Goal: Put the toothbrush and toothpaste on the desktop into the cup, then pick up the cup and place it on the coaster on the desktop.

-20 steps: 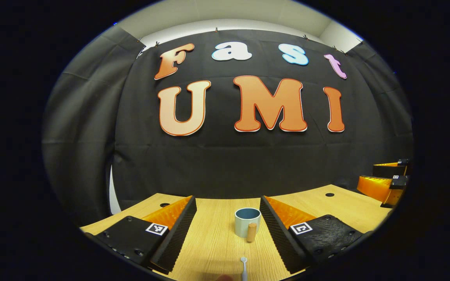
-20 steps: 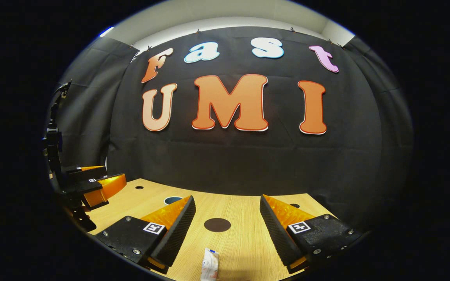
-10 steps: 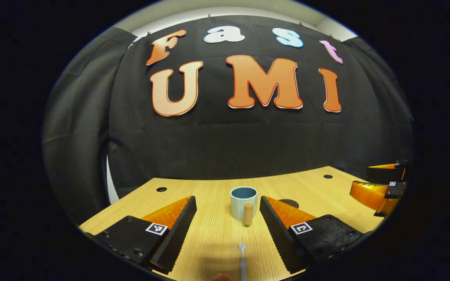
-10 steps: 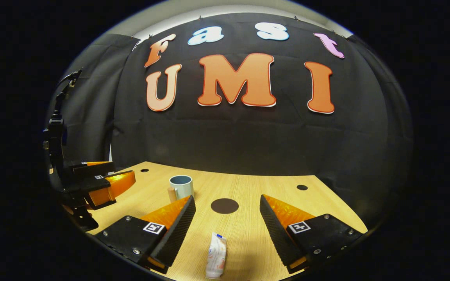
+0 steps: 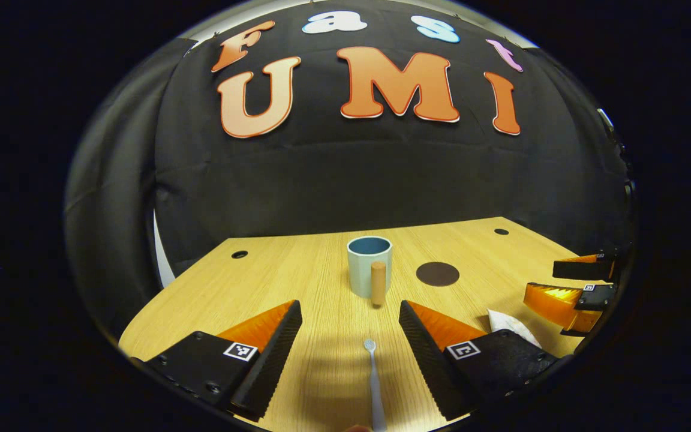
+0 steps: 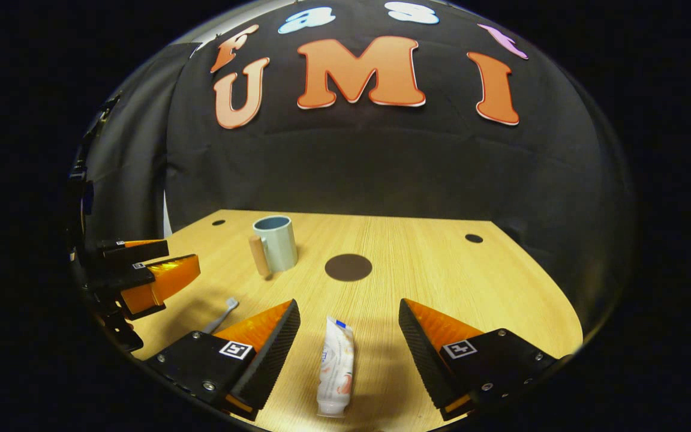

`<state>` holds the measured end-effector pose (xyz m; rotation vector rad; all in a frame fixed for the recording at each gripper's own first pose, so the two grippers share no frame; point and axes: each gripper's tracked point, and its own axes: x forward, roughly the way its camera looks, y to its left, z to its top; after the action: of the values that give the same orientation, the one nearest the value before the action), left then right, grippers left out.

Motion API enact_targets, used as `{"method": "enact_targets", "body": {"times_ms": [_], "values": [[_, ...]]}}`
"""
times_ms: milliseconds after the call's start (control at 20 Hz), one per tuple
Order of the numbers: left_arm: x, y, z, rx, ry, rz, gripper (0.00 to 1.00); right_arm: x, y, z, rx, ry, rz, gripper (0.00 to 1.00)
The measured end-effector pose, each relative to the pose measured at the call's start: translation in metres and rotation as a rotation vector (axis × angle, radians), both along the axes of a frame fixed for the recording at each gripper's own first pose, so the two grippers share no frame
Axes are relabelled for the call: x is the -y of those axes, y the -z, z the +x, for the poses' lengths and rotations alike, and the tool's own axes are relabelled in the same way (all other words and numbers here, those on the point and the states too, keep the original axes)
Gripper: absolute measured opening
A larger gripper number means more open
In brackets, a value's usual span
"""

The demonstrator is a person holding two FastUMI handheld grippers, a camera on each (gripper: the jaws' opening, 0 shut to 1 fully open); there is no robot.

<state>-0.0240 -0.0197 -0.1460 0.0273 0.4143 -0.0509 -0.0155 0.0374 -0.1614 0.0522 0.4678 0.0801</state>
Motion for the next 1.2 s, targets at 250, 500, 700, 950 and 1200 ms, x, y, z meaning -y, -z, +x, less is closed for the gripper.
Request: {"method": "enact_targets", "body": {"times_ms": [250, 500, 700, 950, 1200], "values": [[0.007, 0.038, -0.009, -0.130, 0.015, -0.067, 0.98, -0.008, 0.029, -0.004, -0.091, -0.006, 0.011, 0.98], [0.009, 0.058, -0.017, -0.200, 0.023, -0.033, 0.98, -0.012, 0.052, -0.007, -0.155, -0.013, 0.013, 0.97], [0.018, 0.083, -0.024, -0.276, 0.039, -0.016, 0.99, -0.010, 0.071, -0.011, -0.231, -0.008, -0.020, 0.88], [0.026, 0.099, -0.034, -0.374, 0.053, -0.026, 0.99, -0.016, 0.085, -0.012, -0.284, -0.011, -0.018, 0.69], [0.030, 0.111, -0.041, -0.461, 0.020, -0.047, 0.70, -0.027, 0.084, -0.013, -0.290, -0.028, -0.013, 0.32]]}}
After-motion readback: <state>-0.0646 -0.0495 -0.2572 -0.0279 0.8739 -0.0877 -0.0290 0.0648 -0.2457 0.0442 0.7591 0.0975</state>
